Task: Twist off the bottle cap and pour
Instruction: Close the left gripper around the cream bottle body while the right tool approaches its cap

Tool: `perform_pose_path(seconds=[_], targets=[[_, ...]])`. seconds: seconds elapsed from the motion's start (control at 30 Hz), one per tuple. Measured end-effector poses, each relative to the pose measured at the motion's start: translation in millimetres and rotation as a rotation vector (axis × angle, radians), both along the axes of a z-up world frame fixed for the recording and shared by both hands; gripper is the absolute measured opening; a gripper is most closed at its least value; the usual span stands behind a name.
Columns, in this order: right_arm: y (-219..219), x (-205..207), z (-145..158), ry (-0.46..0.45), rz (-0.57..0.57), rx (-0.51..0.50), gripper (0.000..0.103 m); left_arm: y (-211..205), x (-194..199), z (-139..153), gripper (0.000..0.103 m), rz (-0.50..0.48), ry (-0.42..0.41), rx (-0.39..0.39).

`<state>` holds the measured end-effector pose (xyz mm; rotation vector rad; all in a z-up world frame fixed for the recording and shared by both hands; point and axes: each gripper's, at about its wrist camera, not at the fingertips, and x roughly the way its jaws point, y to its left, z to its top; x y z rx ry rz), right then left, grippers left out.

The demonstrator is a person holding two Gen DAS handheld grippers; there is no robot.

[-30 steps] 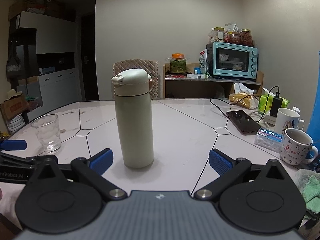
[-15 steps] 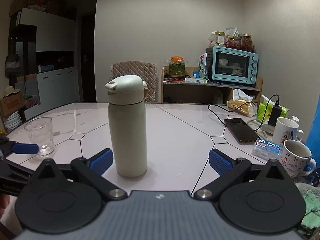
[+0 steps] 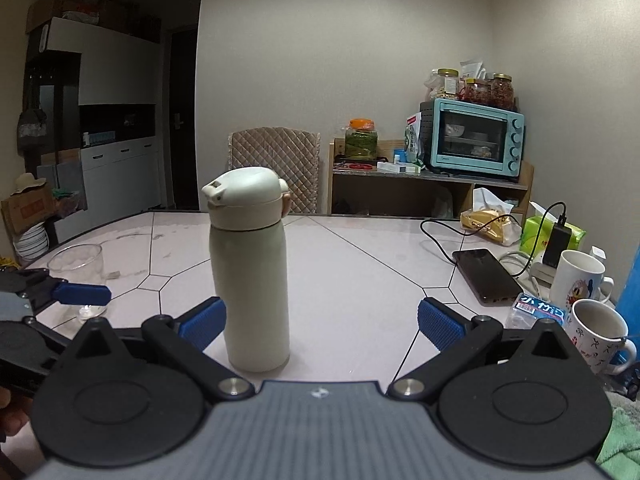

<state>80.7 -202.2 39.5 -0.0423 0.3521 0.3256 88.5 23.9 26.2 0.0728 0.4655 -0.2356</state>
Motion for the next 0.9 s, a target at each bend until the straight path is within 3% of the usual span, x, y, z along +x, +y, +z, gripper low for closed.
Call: perform_pose_path(seconds=[0.3,0.7,0.9], targets=[[-3,25,2,-0.020,0.061,0.025,0.103,-10,33,-4,0.103,-0.082,-0.026,-0.003],[-14,49,15,-0.006,0.133,0.081,0.103,-2,75,-16,0.103,-0.203,-0.003,-0.070],[-11,55,30,-0.017,0.206,0.071,0.103,-1,80,-13,0.103,-0.207,0.003,-0.084]])
